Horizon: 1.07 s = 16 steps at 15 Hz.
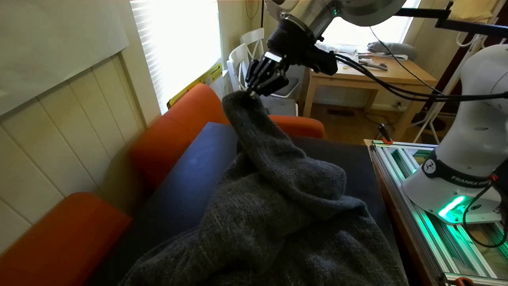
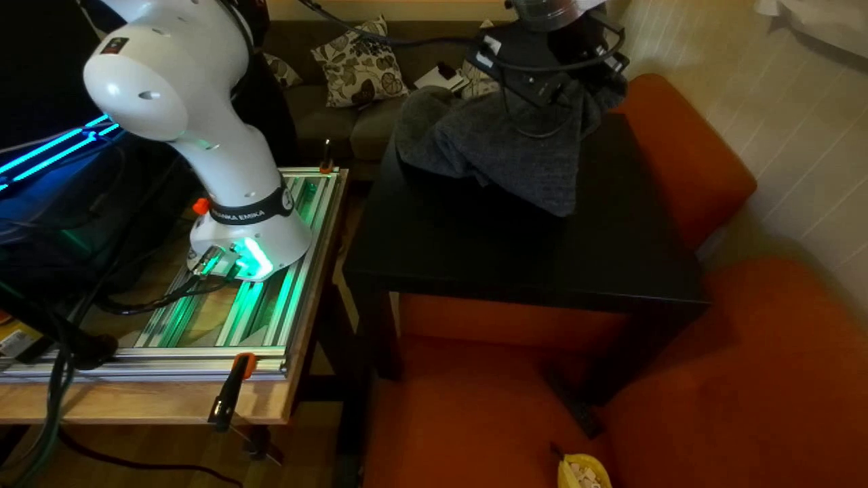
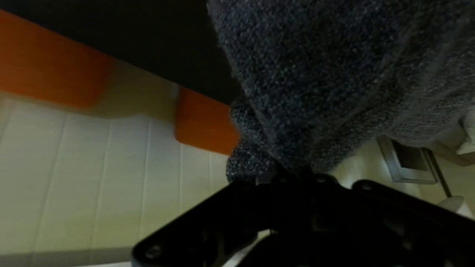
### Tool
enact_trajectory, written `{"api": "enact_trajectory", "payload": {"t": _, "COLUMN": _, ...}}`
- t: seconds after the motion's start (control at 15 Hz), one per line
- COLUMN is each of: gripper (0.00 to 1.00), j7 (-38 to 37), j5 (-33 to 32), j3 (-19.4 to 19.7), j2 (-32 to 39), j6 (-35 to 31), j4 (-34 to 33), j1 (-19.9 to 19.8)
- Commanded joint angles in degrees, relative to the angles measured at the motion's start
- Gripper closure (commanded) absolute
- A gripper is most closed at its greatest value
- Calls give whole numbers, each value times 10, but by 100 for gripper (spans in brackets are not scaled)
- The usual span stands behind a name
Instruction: Spread out the blanket on the table
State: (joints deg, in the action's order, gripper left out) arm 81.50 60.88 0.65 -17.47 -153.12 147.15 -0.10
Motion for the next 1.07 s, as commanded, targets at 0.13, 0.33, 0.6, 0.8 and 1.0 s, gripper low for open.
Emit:
{"api": "enact_trajectory", "payload": {"t": 0.13, "gripper": 95, "j7": -16, "j5": 0, "j3": 1, "j2": 1, "j6": -5, "j4": 13, "j1": -12}}
{"api": "enact_trajectory", "payload": {"t": 0.33, "gripper": 99, "j7": -10, "j5": 16, "j3": 2, "j2": 22, "j6": -49, "j4": -2, "j1": -15}}
{"api": "enact_trajectory", "payload": {"t": 0.6, "gripper": 99, "j7": -2, "j5": 6, "j3": 49, "j2": 92, "j6": -145, "j4": -46, "j1": -56}}
{"api": "enact_trajectory", "payload": {"t": 0.8, "gripper": 99, "j7": -35, "j5": -38, "j3": 88, "j2": 142, "j6": -162, "j4": -48, "j1": -101}}
{"api": "enact_trajectory", "payload": {"t": 1.0, "gripper": 99, "j7": -60, "j5": -114, "j3": 128, "j2": 183, "j6": -105, "j4": -37, "j1": -143}}
